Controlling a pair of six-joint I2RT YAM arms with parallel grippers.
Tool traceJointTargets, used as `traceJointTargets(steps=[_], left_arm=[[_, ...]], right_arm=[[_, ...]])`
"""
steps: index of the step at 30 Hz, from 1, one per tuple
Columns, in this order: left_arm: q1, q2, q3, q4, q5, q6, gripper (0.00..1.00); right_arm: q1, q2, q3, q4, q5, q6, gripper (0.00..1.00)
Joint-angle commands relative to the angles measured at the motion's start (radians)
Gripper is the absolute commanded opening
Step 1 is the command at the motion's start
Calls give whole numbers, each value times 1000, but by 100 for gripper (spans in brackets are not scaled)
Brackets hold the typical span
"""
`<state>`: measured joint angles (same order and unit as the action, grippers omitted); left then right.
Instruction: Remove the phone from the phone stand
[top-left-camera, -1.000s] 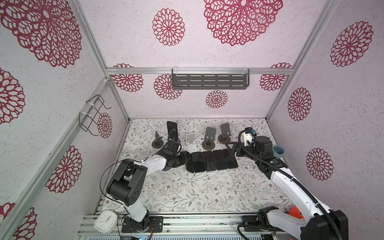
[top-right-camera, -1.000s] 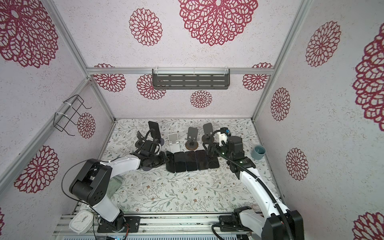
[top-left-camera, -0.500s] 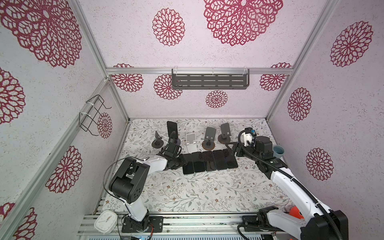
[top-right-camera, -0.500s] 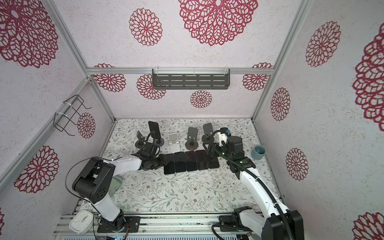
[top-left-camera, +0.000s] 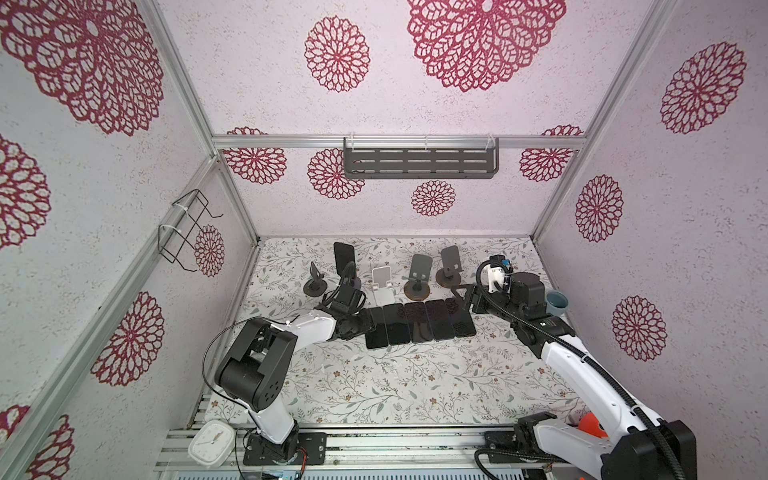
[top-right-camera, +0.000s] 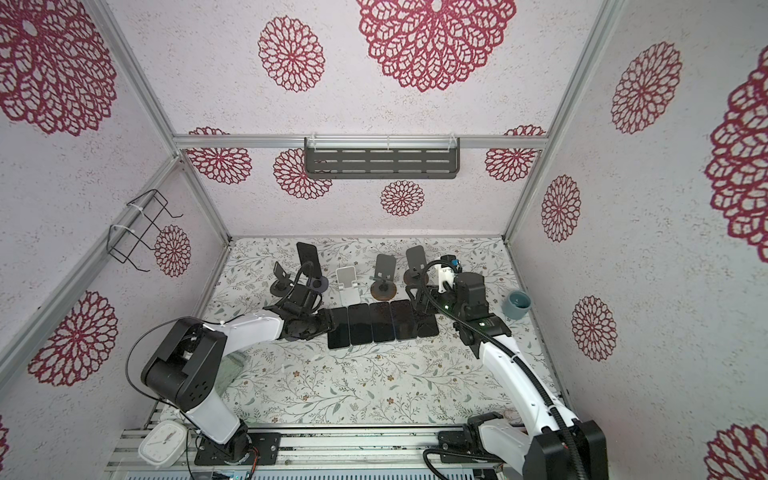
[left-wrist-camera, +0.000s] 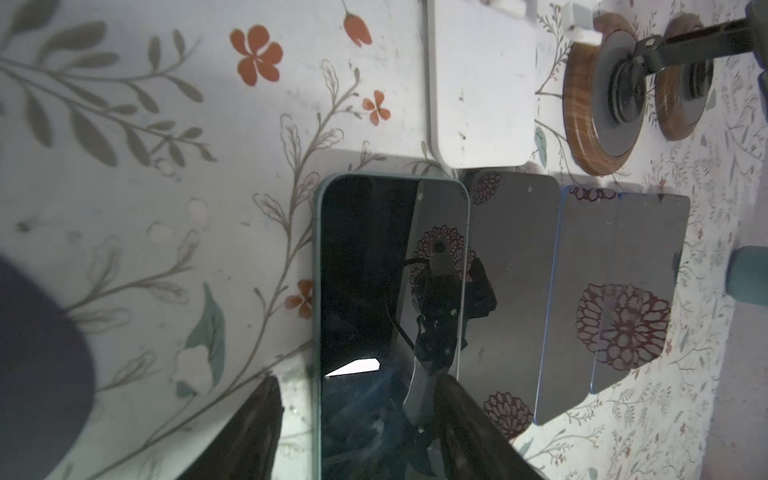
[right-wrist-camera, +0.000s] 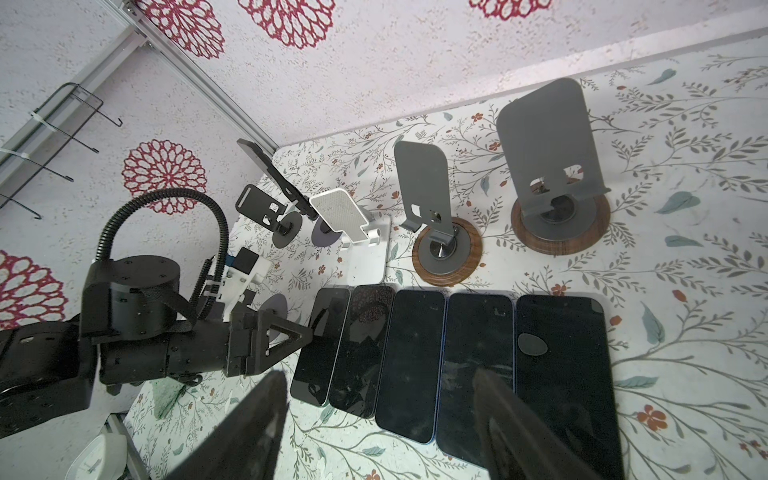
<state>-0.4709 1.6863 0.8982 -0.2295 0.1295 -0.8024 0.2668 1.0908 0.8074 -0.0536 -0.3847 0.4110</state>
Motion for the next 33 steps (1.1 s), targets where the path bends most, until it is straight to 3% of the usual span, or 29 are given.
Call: traceJointTargets(steps=[1, 7, 12, 15, 17, 22, 30, 33], left_arm=[[-17, -85, 64, -77, -82, 44, 62], [-29, -170, 160, -145, -185, 126, 66], [-21, -192, 264, -164, -360, 297, 82], [19, -169, 340, -164, -370, 428, 94], [55, -154, 363, -134, -345, 504, 99], [146, -115, 375, -30, -217, 691, 98], [275, -6, 395, 58, 12, 792, 98], [290, 16, 390, 98, 29, 811, 98]], right_arm=[[-5, -20, 9, 8, 17, -14, 74], [-5, -19, 12, -3, 17, -14, 74], [-5, -21, 16, -13, 22, -16, 74], [-5, -23, 17, -21, 23, -17, 74], [-5, -28, 20, -30, 28, -17, 74], [-5, -52, 22, -65, 51, -27, 74], [-5, -88, 28, -110, 77, -26, 74], [-5, -113, 15, -120, 86, -17, 74]])
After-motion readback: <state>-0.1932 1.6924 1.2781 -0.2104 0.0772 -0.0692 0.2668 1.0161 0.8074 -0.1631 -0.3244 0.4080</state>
